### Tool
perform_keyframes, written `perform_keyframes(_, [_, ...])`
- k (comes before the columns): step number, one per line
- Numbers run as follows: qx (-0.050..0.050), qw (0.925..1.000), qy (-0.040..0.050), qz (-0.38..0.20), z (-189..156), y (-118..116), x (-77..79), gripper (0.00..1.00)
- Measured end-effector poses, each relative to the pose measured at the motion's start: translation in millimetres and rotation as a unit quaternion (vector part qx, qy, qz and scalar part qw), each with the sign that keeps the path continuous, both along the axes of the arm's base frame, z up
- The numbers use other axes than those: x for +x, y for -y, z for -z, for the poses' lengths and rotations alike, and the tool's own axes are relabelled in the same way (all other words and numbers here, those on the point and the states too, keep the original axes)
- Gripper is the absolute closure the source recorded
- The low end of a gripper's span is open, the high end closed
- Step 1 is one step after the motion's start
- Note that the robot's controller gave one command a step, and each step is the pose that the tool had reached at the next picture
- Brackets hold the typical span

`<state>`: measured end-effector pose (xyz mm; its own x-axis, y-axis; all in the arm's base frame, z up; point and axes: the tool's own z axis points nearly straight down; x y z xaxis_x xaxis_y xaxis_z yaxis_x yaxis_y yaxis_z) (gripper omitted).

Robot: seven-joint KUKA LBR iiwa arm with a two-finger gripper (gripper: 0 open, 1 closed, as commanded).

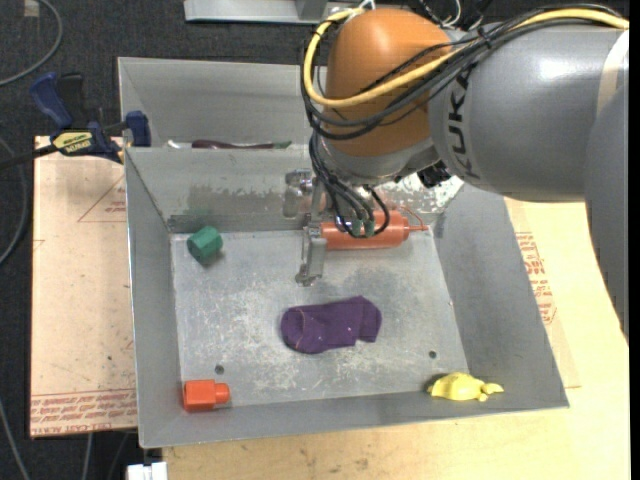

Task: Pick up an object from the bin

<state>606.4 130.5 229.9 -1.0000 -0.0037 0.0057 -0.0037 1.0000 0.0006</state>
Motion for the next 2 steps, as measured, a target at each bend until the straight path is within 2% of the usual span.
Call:
perform_keyframes(1, [0.001,1.0000,0.0034,0.001,-5,1,0.9,0.00])
perform_keyframes(2, [0.001,1.0000,0.0039,-0.004,23,34,-12.3,0.00])
